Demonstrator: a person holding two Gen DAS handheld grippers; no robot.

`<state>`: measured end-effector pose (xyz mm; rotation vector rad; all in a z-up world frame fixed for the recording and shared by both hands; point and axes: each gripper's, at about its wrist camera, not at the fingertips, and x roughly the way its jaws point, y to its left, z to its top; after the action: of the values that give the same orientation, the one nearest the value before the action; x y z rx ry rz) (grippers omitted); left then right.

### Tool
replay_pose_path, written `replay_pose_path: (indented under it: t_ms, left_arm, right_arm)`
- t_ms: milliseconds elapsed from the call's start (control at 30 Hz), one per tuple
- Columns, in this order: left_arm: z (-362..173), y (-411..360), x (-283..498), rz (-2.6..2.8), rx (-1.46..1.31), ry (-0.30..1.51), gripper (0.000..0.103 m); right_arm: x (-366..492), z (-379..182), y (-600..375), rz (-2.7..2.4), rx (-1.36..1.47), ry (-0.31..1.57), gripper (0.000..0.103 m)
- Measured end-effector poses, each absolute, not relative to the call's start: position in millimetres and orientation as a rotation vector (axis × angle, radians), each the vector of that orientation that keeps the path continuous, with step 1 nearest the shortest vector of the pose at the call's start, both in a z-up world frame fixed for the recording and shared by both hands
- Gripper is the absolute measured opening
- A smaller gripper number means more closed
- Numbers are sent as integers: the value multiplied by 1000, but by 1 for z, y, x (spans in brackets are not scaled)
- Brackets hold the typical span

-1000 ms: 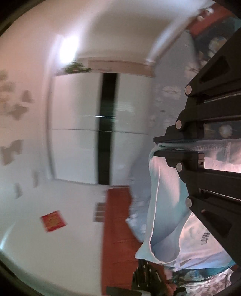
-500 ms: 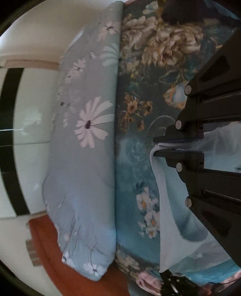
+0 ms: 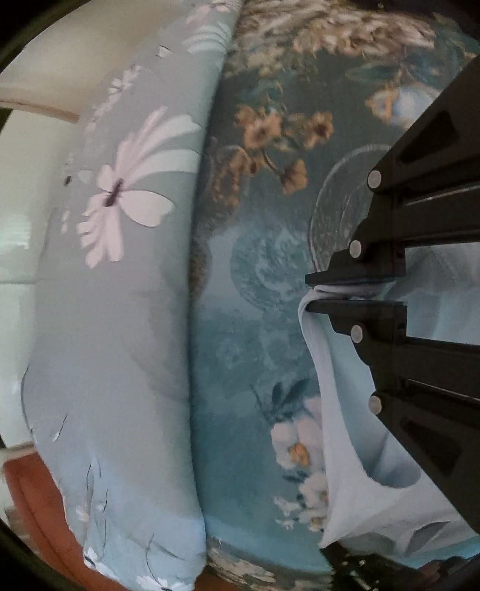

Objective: Fold clothes
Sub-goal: 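Grasp the sweatshirt hem with the left gripper while the right gripper holds another edge, lifting, then lay the sweatshirt flat on the bedspread and open both grippers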

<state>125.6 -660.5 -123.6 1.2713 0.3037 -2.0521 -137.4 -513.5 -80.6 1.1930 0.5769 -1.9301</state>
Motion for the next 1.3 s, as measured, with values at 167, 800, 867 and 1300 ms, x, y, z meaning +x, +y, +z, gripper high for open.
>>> replay_pose_path:
  t_ms: [167,800,867,1300]
  left_arm:
    - [-120,-657,140,-2083,1237,409,9]
    - [-38,-493,252,-2321,926,511,73]
    - [-41,-469,253,-2339,943,468,74]
    - [-72,-421,248,-2302,1053,486,74]
  right_arm:
    - [-139,-99,-517,-1933,1225,600,8]
    - [-66,-65,-243,-1804,1145,514,38]
    - [-60,-76,-209,-1805,1191,494,38]
    - [-9,-88,-127,-1766,1179,386,37]
